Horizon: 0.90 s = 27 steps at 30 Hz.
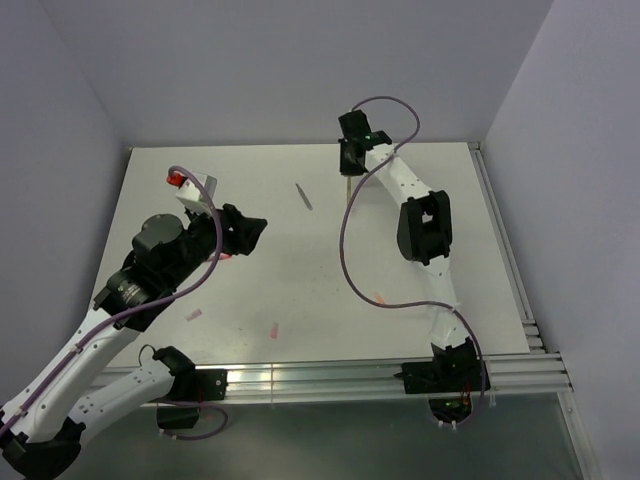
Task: Insert the pens into the pen caps
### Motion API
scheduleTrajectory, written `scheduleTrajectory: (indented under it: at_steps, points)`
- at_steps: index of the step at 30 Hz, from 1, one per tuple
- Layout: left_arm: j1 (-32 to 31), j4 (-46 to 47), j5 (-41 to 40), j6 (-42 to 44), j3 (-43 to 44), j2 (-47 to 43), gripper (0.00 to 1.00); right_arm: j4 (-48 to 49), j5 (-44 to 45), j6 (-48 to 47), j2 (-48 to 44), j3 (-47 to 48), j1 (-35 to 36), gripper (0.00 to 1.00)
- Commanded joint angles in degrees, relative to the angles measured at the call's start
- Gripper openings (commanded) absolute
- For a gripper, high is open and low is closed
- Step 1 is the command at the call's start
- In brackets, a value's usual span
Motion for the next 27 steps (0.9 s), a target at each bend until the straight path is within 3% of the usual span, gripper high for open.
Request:
scheduleTrajectory:
  at_steps: [1,11,16,17,18,23,27]
  points:
    - [0.3,1.2,-2.9,0.5,-1.2,-0.8,0.69,-1.6,-2.5,-1.0,-1.4,1.7,-2.0,0.0]
    - [1.7,2.5,-2.5,-0.8,-2.5,-1.6,0.7,1.5,-3.4,-0.7,1.5,-3.9,-2.3,0.01]
    - [2.8,3.3,-0.7,-1.4,-3.2,-2.0,0.82,3.4,-3.5,-0.3,2.2,-6.0,-2.3,0.06]
    - [3.2,3.8,-0.4,-1.8,-3.3,-2.1,0.86,3.6,-3.5,-0.2,2.2,-6.2,-2.3,0.06]
    - [3.6,3.8,-0.3,-2.1,-3.3,-2.0,0.99,3.7,-3.5,-0.1,2.2,-6.8,-2.2,0.06]
    - [6.3,4.3,2.0,-4.5,-3.5,-1.3,0.99,4.6,-3.4,0.0,2.0,-8.3,-2.2,0.08]
    - [8.7,5.2,4.1,-6.0,-4.2,-1.2,0.99,4.2,-3.2,0.0,2.2,-7.8,-2.2,0.16]
